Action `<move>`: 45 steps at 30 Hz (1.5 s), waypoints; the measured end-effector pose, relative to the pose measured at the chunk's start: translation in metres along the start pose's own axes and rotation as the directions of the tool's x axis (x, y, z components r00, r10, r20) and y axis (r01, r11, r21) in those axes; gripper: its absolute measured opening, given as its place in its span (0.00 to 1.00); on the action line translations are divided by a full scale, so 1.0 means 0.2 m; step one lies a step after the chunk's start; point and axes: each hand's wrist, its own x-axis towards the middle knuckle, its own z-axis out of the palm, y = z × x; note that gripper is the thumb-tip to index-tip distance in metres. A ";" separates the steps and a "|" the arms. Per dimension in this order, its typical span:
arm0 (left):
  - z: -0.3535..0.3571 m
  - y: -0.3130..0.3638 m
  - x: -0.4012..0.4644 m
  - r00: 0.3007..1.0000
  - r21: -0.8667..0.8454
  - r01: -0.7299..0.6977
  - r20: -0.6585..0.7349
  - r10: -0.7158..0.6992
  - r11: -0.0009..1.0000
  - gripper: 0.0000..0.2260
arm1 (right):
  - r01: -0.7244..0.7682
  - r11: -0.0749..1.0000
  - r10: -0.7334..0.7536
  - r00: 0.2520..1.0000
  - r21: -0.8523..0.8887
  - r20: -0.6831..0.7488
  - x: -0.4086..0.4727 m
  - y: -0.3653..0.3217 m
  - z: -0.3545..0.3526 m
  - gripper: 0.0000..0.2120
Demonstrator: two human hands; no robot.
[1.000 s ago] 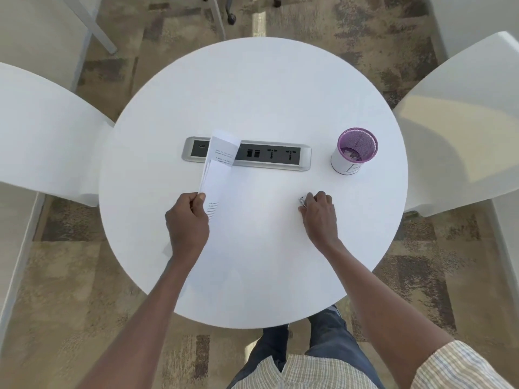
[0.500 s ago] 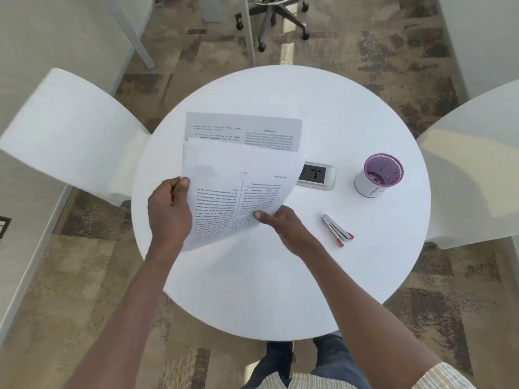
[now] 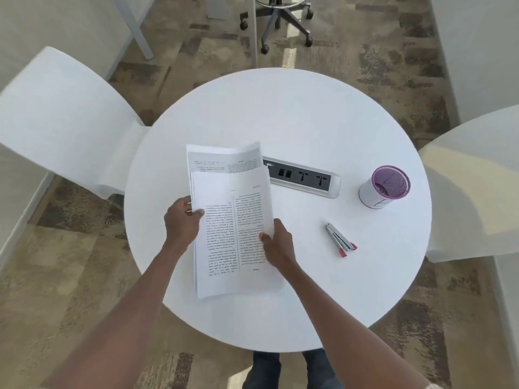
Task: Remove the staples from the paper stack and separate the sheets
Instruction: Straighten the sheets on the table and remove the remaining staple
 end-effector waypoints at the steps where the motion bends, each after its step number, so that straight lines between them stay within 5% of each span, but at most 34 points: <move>1: 0.03 -0.03 0.00 1.000 0.049 -0.020 0.008 0.020 0.999 0.17 | -0.026 0.999 0.026 1.000 -0.030 0.004 0.00 0.02 0.01 0.05; 10: 0.15 -0.21 -0.01 0.998 0.202 -0.040 -0.043 0.050 0.979 0.13 | -0.078 0.977 0.082 0.997 -0.201 0.012 0.06 0.06 -0.01 0.13; 16: 0.21 -0.17 -0.11 0.999 0.335 -0.026 -0.032 0.039 0.942 0.23 | -0.034 0.968 0.019 0.998 -0.248 -0.065 0.03 0.12 -0.15 0.02; 22: 0.32 -0.12 -0.30 0.985 0.297 -0.172 0.078 0.156 0.939 0.32 | 0.009 0.969 -0.066 0.973 -0.249 -0.222 -0.01 0.24 -0.36 0.18; 29: 0.42 -0.11 -0.45 0.971 0.295 -0.222 0.154 0.183 0.929 0.32 | 0.053 0.918 -0.118 0.983 -0.394 -0.141 -0.01 0.28 -0.41 0.09; 45: 0.56 -0.05 -0.53 0.963 0.295 -0.239 0.193 0.187 0.925 0.27 | 0.088 0.840 -0.117 0.993 -0.535 -0.021 0.03 0.21 -0.39 0.10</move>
